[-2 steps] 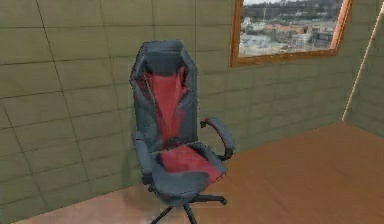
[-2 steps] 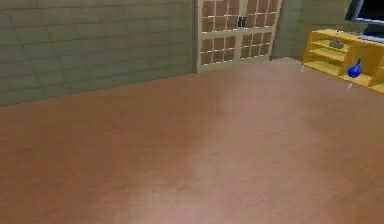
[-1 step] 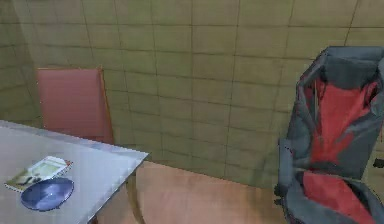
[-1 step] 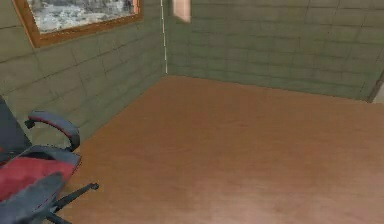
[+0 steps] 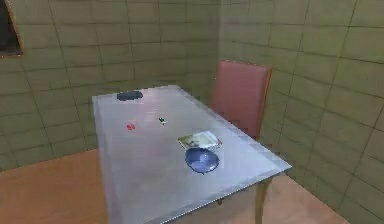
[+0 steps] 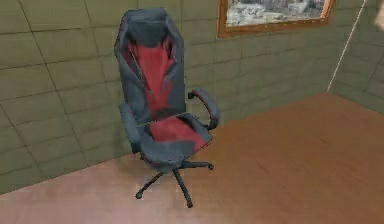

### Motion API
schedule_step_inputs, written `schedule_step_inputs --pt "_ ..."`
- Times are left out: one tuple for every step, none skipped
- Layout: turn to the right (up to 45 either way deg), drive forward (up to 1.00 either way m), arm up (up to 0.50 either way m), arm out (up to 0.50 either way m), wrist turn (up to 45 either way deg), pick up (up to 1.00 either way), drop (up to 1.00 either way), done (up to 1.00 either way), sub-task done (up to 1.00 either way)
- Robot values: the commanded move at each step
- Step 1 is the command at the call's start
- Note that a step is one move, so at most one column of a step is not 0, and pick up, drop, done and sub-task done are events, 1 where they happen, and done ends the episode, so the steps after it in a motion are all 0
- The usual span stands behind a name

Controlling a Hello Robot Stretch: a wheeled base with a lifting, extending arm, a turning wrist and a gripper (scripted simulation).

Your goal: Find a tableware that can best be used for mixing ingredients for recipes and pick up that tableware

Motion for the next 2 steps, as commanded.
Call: schedule_step_inputs --pt "-45.0 0.00 0.00 0.00 0.0 0.00 0.00 0.00 0.00" --pt "-39.0 0.00 0.00 0.00 0.0 0.00 0.00 0.00 0.00"
